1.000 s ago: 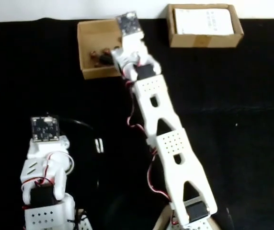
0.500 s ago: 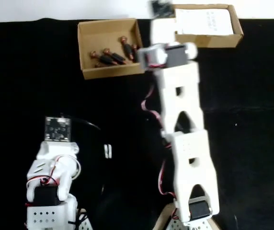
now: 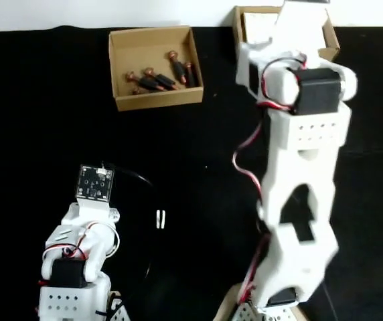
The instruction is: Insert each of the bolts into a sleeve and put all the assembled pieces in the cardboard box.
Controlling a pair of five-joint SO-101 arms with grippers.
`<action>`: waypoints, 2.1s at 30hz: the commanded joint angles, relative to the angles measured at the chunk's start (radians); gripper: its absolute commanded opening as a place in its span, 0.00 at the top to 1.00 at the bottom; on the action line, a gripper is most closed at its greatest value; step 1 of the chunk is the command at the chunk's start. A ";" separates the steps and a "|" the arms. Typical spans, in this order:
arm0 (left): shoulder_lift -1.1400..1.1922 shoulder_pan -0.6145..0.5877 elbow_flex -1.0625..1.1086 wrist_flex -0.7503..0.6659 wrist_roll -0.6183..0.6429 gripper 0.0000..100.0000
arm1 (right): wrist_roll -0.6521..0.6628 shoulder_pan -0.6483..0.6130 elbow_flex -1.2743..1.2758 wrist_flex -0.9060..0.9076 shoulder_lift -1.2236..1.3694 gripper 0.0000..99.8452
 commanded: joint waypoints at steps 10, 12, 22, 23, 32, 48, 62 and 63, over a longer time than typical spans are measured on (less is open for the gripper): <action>-0.002 0.005 0.019 0.041 -0.003 0.99 | -0.005 0.013 1.748 -0.271 -1.159 0.99; -0.001 0.005 0.019 0.041 -0.003 0.99 | -0.003 0.013 1.988 -0.371 -1.323 0.99; 0.002 0.005 0.019 0.041 -0.003 0.99 | 0.144 0.015 2.810 -0.719 -1.995 0.99; 0.002 0.005 0.019 0.041 -0.003 0.99 | 0.144 0.018 2.849 -0.719 -2.045 0.99; 0.002 0.005 0.019 0.041 -0.003 0.99 | 0.143 0.127 2.904 -0.746 -2.037 0.99; 0.002 0.005 0.019 0.041 -0.003 0.99 | 0.149 0.133 2.905 -0.510 -2.040 0.99; 0.002 0.005 0.019 0.041 -0.003 0.99 | 0.149 0.133 2.905 -0.512 -2.040 0.99; 0.002 0.005 0.019 0.041 -0.003 0.99 | 0.149 0.133 2.905 -0.512 -2.040 0.99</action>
